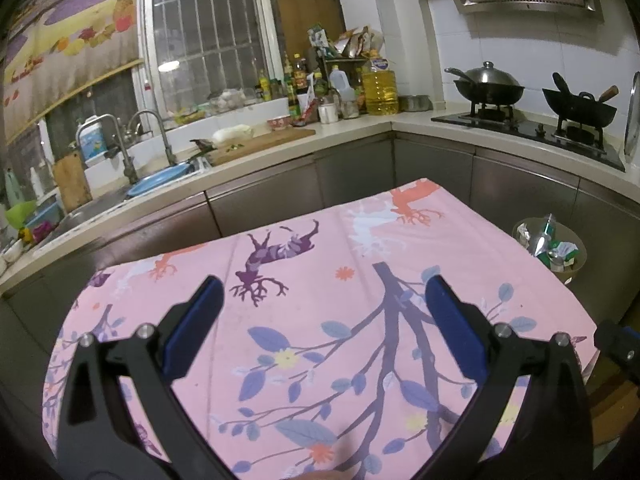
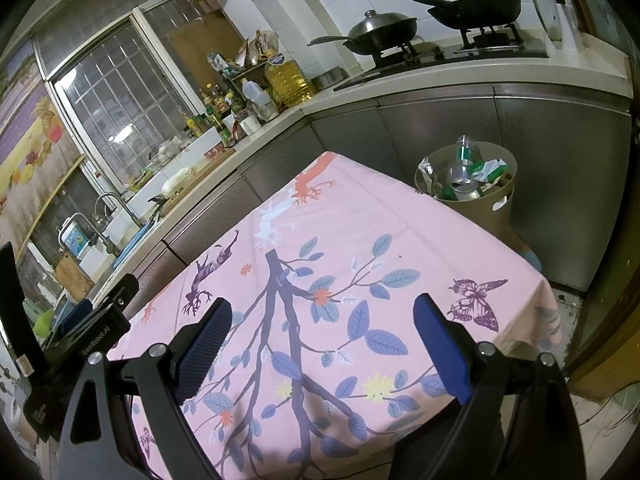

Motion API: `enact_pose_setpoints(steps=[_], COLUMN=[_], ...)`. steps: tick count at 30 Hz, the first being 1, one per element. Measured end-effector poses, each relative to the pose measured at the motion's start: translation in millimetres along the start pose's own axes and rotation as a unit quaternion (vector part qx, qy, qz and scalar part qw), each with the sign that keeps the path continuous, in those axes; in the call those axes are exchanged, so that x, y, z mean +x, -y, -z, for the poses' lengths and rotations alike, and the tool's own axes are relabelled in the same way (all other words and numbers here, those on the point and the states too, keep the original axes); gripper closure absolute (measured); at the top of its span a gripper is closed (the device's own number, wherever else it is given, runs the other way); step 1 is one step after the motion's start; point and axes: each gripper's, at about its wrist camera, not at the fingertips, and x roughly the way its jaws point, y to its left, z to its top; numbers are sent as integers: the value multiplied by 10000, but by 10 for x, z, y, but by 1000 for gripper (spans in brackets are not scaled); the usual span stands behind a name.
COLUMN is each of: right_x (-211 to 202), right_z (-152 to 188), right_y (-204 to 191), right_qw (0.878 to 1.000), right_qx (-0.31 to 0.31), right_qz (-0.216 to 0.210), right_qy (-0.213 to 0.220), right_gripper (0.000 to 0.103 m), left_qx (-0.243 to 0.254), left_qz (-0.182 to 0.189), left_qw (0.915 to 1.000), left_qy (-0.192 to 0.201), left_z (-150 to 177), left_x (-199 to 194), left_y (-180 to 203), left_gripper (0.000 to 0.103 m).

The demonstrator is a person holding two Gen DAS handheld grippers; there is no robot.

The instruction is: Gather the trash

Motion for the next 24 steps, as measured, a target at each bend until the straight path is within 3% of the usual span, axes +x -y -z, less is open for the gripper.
enact_pose_setpoints(steps=[24], right_x=[22], right_z=[115], right_y=[47], right_qw=[10000], right_qx=[47], right_qz=[-1], right_qy=[-53], right_gripper=[14], left_qx=[215], left_qz=[90], left_qw=[9997], left_qy=[-74], left_z=[114], left_x=[54], left_y=[129], left_gripper=[6])
